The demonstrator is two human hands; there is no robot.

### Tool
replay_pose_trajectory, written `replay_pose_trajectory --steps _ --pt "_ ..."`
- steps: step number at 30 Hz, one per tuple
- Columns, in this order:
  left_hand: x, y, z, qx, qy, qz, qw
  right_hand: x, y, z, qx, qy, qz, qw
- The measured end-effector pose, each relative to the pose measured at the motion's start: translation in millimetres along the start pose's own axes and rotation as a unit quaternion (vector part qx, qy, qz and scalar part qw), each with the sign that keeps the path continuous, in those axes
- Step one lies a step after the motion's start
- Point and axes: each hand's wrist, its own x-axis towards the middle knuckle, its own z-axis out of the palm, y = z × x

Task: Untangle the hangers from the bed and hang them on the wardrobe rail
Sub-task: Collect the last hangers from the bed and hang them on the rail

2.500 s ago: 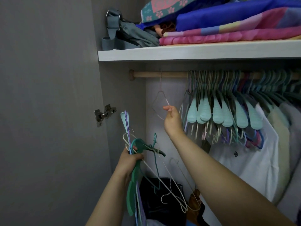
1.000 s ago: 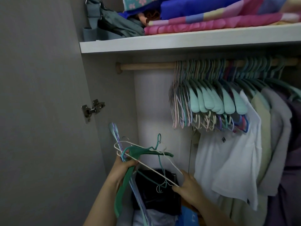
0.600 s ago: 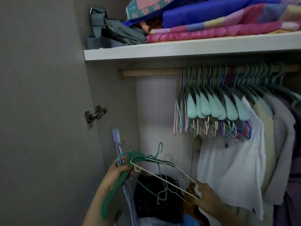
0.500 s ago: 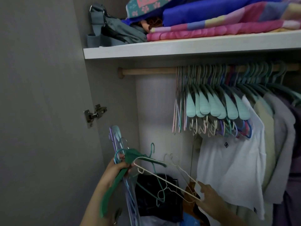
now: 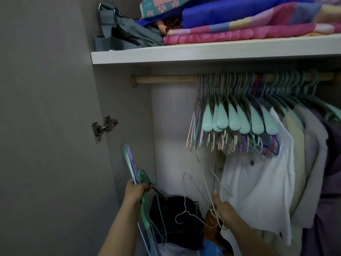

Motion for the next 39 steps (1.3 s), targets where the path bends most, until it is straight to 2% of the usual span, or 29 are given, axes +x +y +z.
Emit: replay_pose_trajectory --steps 2,4,7,10,13,17,20,23,27,31,33,37,39 --pt "0 -3 -1 -0.003 -0.003 -0.005 1.000 1 -2 -5 -0.051 0.059 -0.025 0.997" --pt "2 -5 -2 0.005 -0.002 -0.006 1.000 2 -10 1 -0.101 0.062 -0.030 0.993" --pt "5 -2 -1 -0.006 0.004 0.000 1.000 0 -39 29 -0.121 -0.021 -0.057 0.991" --pt "5 3 2 -0.025 0.006 0.018 1.000 -31 -89 48 0.032 -0.059 -0.124 0.990" --pt "2 17 3 -0.026 -0.009 0.040 0.999 -55 -142 49 0.080 -0.051 -0.200 0.975" --pt "0 44 5 -0.037 -0.027 0.062 0.997 -78 -207 43 0.217 -0.064 -0.224 0.948" --pt "-4 60 7 -0.040 -0.034 0.075 0.996 -83 -253 41 0.268 -0.044 -0.269 0.924" --pt "-2 67 4 -0.061 -0.044 0.078 0.994 -85 -296 31 0.269 0.002 -0.317 0.910" --pt "0 68 -2 -0.059 -0.051 0.078 0.994 -69 -324 13 0.227 0.038 -0.319 0.919" --pt "-3 66 -7 -0.084 -0.068 0.074 0.991 -43 -322 -1 0.175 0.036 -0.272 0.946" --pt "-1 65 -10 -0.101 -0.077 0.073 0.989 -32 -318 -2 0.235 0.076 -0.247 0.937" --pt "-11 61 -12 -0.138 -0.084 0.078 0.984 -21 -305 -8 0.402 0.141 -0.194 0.884" --pt "-19 56 -13 -0.157 -0.084 0.069 0.982 -20 -293 -15 0.348 0.166 -0.216 0.897"
